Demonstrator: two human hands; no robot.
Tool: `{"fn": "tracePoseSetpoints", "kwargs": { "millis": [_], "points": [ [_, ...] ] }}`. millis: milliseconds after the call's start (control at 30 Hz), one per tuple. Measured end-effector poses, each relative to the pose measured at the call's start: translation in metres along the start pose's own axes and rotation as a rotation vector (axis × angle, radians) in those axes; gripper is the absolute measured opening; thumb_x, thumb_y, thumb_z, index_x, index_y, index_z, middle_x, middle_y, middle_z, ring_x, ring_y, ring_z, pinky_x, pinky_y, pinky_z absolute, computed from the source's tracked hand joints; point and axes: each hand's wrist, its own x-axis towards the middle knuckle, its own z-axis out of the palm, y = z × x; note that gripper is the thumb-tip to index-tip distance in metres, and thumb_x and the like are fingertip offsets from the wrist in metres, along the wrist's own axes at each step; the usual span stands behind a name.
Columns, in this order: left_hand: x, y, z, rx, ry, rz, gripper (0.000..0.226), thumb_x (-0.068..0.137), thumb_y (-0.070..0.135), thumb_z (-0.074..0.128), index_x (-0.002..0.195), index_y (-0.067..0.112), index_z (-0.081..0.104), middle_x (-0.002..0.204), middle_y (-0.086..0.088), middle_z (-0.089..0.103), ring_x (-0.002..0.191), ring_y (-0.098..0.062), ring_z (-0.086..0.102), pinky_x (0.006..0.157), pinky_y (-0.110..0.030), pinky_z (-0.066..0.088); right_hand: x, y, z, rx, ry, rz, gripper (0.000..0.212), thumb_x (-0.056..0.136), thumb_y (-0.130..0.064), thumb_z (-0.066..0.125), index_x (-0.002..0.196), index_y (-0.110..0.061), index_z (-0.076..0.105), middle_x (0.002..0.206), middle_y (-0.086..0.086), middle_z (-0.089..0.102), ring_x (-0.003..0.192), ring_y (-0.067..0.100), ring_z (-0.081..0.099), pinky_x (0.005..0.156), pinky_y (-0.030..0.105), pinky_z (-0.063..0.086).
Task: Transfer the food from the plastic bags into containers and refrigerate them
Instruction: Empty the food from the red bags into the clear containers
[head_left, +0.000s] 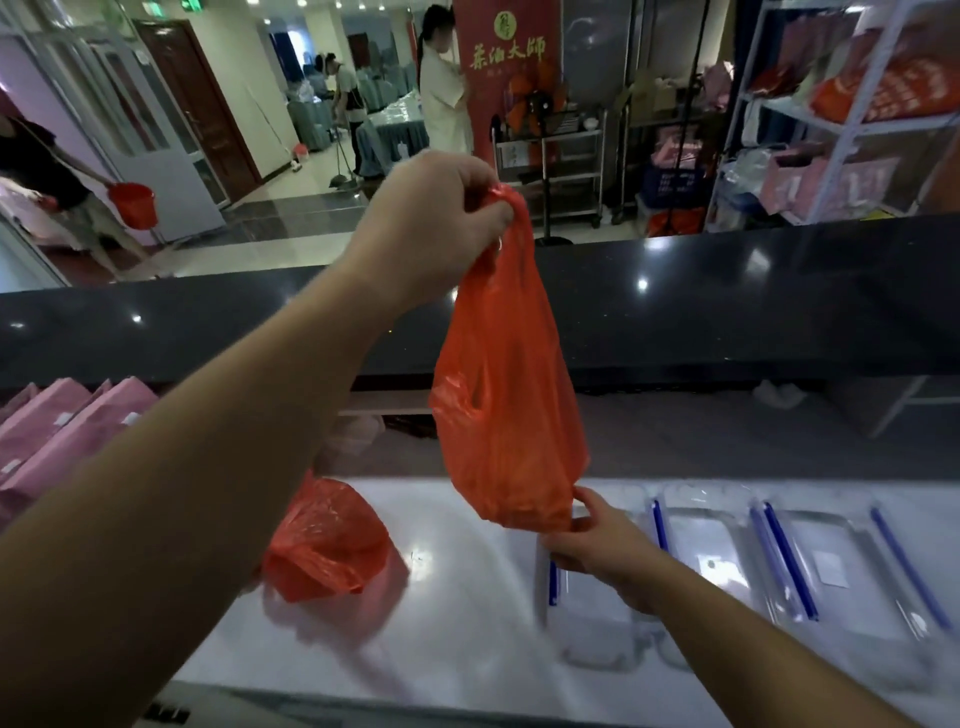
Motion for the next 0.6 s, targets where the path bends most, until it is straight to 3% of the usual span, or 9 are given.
{"fn": "tracePoseSetpoints", "kwargs": {
  "millis": [100,267,367,500,600],
  "points": [
    [0.001,0.024,0.004,-0.048,0.007,-0.008,0.009,0.101,0.026,0.066,0.097,0.021,0.072,0.076,0.008,0.070,0.060,0.005,0.067,0.054,-0.008,0.049,-0.024,0.012,-0.018,-0.027,0.148,-0.070,0.050,0.089,-0.037,0.078,0.131,-0.020,0.058,0.103,-0.001,0.078,0.090,0.015,0.077,0.092,0.040,0.062],
    [0.000,0.047,0.019,-0.078,0.007,-0.052,0.012,0.102,0.027,0.065,0.093,0.022,0.073,0.078,0.005,0.073,0.065,-0.006,0.072,0.060,-0.017,0.058,-0.076,0.033,-0.057,-0.008,0.267,-0.159,0.018,0.099,-0.028,0.066,0.114,-0.019,0.072,0.090,-0.002,0.080,0.082,0.012,0.077,0.085,0.034,0.063],
    [0.001,0.050,0.034,-0.141,-0.016,-0.116,0.015,0.102,0.024,0.065,0.093,0.016,0.074,0.074,0.002,0.073,0.057,-0.002,0.071,0.056,-0.017,0.058,-0.103,0.050,-0.079,-0.073,0.323,-0.174,0.020,0.105,-0.033,0.055,0.108,-0.025,0.073,0.089,-0.003,0.080,0.081,0.016,0.076,0.085,0.040,0.063],
    [0.002,0.049,0.059,-0.264,-0.055,-0.222,0.017,0.102,0.021,0.065,0.100,0.008,0.075,0.077,-0.008,0.076,0.062,-0.014,0.076,0.063,-0.033,0.066,-0.136,0.067,-0.101,-0.115,0.485,-0.180,0.025,0.106,-0.033,0.052,0.105,-0.023,0.075,0.088,-0.010,0.080,0.075,0.010,0.075,0.074,0.030,0.060],
    [0.001,0.047,0.080,-0.290,-0.107,-0.255,0.016,0.102,0.023,0.065,0.102,0.010,0.075,0.079,-0.008,0.076,0.066,-0.016,0.077,0.067,-0.036,0.066,-0.158,0.074,-0.110,-0.103,0.594,-0.192,0.030,0.106,-0.032,0.054,0.091,-0.018,0.076,0.080,-0.008,0.078,0.070,0.011,0.075,0.071,0.033,0.062]
  ]
}}
